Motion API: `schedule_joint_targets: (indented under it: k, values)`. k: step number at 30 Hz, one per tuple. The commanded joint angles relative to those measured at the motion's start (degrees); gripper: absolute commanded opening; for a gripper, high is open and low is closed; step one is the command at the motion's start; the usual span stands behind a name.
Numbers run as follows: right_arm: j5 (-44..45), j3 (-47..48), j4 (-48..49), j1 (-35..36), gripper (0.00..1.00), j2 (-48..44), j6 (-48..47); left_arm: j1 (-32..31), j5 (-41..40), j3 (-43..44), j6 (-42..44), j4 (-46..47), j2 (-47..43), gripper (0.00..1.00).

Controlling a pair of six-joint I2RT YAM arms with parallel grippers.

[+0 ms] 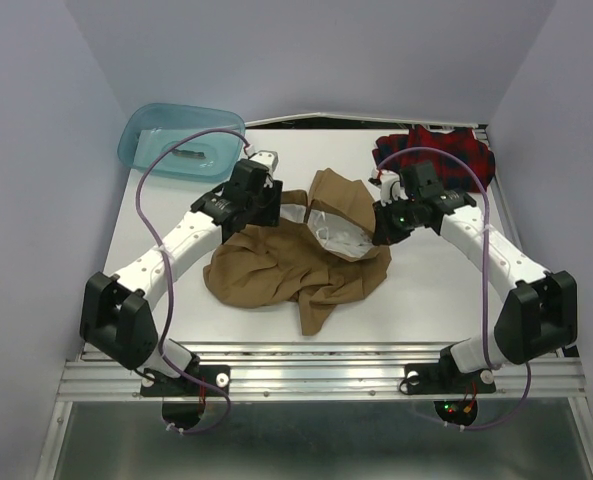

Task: Fold and stack the skirts
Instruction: Flatten the skirt out

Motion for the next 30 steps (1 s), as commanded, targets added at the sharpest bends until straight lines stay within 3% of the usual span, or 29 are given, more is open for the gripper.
schedule_joint_targets:
  k: [1,15,19,22,26,30]
  values:
    - [-2.08,-1.19,2.12,-0.47,0.01,-2.95,0.37,0.04,-6.28,0.6,-4.74,4.35,-1.62,0.62]
    - [-5.16,-3.48,2.64,-0.47,0.01,-5.06,-0.69,0.22,-6.27,1.13,-6.51,4.36,4.27,0.63]
    - [-2.44,-3.21,2.64,-0.47,0.01,-5.15,-0.69,0.65,-8.03,-0.36,-4.05,2.69,4.37,0.58]
    - [0.89,-2.95,3.26,-0.47,0.01,-4.89,0.01,0.74,-9.87,-3.69,-0.45,1.02,2.08,0.38]
    - [3.87,-2.68,3.61,-0.47,0.01,-4.27,0.19,0.92,-10.93,-5.55,3.68,0.84,-1.96,0.22]
    - [7.58,-2.16,3.79,-0.47,0.01,-3.92,-0.42,0.92,-9.62,-4.76,7.9,-0.74,-4.77,0.16]
